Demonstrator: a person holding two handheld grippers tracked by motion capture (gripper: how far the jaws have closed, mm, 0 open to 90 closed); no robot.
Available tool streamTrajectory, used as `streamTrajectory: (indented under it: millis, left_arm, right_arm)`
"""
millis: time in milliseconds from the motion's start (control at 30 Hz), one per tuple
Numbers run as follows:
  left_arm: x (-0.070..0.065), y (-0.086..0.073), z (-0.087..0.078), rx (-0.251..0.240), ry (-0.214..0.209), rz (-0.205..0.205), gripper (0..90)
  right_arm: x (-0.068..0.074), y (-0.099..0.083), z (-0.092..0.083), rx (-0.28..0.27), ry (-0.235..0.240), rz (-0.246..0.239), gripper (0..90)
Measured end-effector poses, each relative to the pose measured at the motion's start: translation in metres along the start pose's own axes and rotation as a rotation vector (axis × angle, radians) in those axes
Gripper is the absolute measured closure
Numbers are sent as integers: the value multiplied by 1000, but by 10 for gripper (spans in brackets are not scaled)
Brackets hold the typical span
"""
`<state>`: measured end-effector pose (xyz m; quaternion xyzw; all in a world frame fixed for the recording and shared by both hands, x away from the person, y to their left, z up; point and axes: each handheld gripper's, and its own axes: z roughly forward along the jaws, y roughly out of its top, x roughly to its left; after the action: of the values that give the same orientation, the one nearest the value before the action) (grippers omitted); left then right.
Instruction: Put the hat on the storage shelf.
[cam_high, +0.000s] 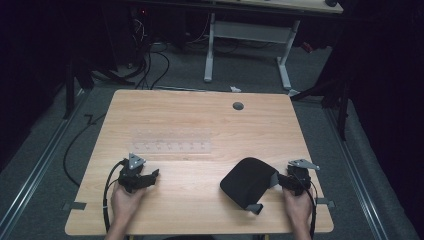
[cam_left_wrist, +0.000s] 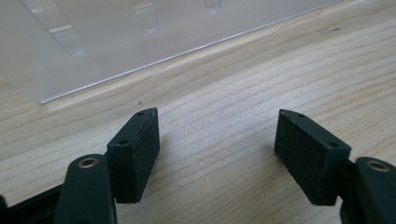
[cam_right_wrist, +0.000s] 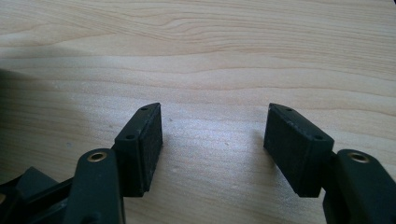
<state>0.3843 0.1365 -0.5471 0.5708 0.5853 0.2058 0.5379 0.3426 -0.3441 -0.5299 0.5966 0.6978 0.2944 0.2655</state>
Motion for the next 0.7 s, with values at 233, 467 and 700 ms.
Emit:
streamTrajectory:
  millis: [233, 467, 700]
  left_arm:
    - [0, 0, 0, 0, 1, 0, 313]
    - [0, 0, 0, 1, 0, 0, 310]
    - [0, 0, 0, 3, 1, 1, 307]
  right_arm:
    - [0, 0, 0, -4, 2, -2, 374]
    - [0, 0, 0, -2, 7, 4, 365]
    - [0, 0, 1, -2, -3, 5, 365]
